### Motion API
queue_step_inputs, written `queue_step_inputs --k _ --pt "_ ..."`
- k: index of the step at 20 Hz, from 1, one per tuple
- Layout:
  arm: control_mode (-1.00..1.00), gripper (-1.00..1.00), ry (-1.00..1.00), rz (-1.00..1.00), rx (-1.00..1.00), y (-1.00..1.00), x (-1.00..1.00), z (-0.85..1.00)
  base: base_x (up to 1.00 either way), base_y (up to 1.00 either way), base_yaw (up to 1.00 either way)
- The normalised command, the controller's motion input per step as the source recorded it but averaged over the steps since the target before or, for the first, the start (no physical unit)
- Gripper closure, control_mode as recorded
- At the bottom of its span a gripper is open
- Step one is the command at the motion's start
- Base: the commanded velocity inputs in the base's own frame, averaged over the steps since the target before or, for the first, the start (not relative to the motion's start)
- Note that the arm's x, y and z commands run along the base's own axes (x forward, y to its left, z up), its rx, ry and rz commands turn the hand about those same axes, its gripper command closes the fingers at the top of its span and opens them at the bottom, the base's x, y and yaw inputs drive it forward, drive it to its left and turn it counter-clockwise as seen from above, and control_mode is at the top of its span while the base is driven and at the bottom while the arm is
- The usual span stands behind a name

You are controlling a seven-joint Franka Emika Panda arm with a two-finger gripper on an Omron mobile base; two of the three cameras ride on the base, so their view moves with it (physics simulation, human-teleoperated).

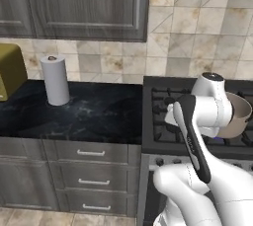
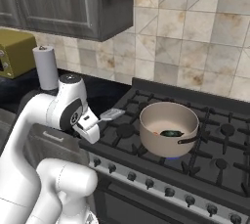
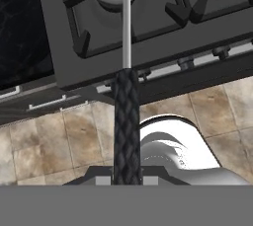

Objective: Put the eggplant and carrot in the pot. Retrieve the spatula and lightly stir the vegetables in the pot.

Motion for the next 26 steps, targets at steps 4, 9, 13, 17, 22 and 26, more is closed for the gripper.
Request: queue_step_inputs --k 4,9,13,17,22,26 --pt "1.0 1.0 0.0 0.0 0.0 0.0 0.0 0.0 0.3 -0.23 0.0" --pt "1.0 1.0 0.0 0.0 0.0 0.0 0.0 0.0 0.41 -0.23 0.0" --pt "1.0 1.0 0.0 0.0 0.0 0.0 0.0 0.0 0.32 -0.05 0.0" --pt "1.0 1.0 0.0 0.0 0.0 0.0 0.0 0.0 0.06 -0.04 0.0" --pt "-1.0 1.0 -0.08 0.0 0.0 0.06 0.01 0.16 0.01 0.0 0.0" --pt "-1.0 1.0 -0.12 0.0 -0.01 0.17 0.0 0.61 0.0 0.0 0.0"
